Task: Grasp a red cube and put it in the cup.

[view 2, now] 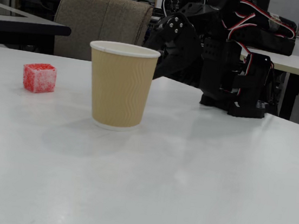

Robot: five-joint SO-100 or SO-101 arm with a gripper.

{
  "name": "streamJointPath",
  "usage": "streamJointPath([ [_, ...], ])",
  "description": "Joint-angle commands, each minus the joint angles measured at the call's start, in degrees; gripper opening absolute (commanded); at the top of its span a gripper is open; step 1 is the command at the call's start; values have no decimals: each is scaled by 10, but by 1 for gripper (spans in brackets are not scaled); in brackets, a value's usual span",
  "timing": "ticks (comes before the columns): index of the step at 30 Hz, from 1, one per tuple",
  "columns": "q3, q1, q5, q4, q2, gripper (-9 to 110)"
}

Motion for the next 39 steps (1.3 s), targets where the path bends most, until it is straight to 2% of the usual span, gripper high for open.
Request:
streamJointPath([
  [1,41,0,3,-14,6,0],
  [35,41,-1,2,-14,6,0],
  [39,41,28,4,-13,7,0],
])
